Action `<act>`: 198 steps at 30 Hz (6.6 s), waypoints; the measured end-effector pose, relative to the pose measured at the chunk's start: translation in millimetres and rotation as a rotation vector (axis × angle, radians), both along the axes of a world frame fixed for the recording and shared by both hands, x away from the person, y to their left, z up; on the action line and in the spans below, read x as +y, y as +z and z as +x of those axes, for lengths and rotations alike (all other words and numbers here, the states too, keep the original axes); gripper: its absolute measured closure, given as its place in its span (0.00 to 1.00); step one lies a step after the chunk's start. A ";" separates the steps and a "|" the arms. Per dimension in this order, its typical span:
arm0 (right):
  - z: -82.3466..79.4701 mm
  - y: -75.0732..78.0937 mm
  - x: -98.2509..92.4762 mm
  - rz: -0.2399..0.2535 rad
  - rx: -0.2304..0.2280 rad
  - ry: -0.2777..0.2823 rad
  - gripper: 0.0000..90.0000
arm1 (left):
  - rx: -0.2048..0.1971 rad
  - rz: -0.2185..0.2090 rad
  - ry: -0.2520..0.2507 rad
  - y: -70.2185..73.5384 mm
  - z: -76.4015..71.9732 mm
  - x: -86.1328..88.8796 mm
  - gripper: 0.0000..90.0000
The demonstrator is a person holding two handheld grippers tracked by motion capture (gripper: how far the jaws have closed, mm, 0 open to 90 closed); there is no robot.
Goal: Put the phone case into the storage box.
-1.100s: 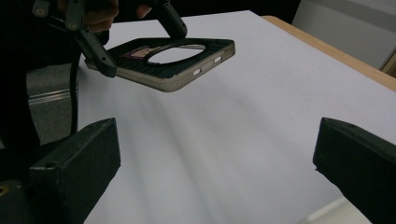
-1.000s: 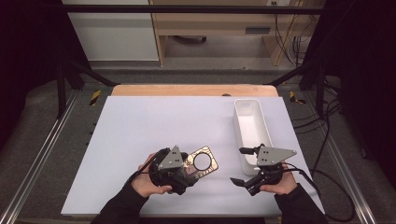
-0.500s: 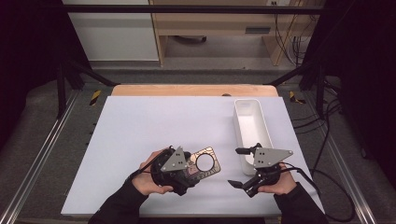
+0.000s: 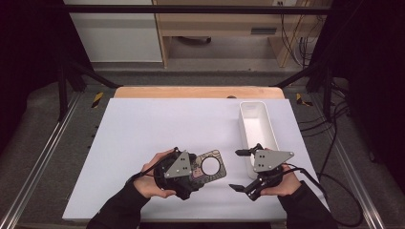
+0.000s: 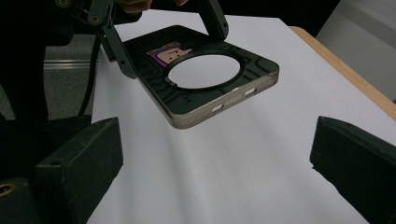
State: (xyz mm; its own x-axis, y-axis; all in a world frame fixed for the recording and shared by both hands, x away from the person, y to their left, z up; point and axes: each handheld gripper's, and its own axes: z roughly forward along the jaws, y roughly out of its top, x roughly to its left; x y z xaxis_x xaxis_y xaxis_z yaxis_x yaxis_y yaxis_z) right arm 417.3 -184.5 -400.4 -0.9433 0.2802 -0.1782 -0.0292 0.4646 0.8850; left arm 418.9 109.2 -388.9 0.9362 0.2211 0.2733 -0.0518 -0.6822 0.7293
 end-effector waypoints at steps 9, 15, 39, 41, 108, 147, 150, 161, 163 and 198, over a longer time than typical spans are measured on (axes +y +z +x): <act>0.8 6.9 6.9 -0.029 -0.037 0.036 0.04 | -0.039 0.022 -0.043 3.8 -4.3 -3.2 0.13; 0.6 8.3 11.8 -0.048 -0.055 0.060 0.04 | -0.047 0.027 -0.063 5.5 -6.3 -5.0 0.13; 5.9 -2.9 25.2 -0.079 -0.085 0.126 0.05 | -0.025 0.035 -0.126 2.5 -6.4 -16.8 0.13; 6.2 -3.5 27.1 -0.082 -0.088 0.139 0.05 | -0.022 0.038 -0.130 2.6 -6.4 -17.1 0.13; 7.1 -7.9 33.1 -0.038 -0.034 0.259 0.13 | 0.093 -0.023 -0.159 5.7 -4.8 -8.8 0.05; 14.5 36.9 21.6 -0.233 0.087 0.224 0.13 | 0.230 -0.193 0.036 -23.8 4.1 31.8 0.01; 15.1 39.4 24.3 -0.257 0.096 0.226 0.13 | 0.238 -0.185 0.035 -25.7 4.1 30.9 0.01; 20.2 41.5 35.2 -0.325 0.146 0.238 0.13 | 0.254 -0.129 0.017 -34.9 2.8 21.6 0.00; 20.8 41.8 37.1 -0.334 0.149 0.239 0.13 | 0.256 -0.122 0.016 -35.9 2.8 20.5 0.00; 24.1 49.1 66.8 -0.473 0.166 0.250 0.13 | 0.282 0.032 -0.053 -43.9 12.1 -8.1 0.00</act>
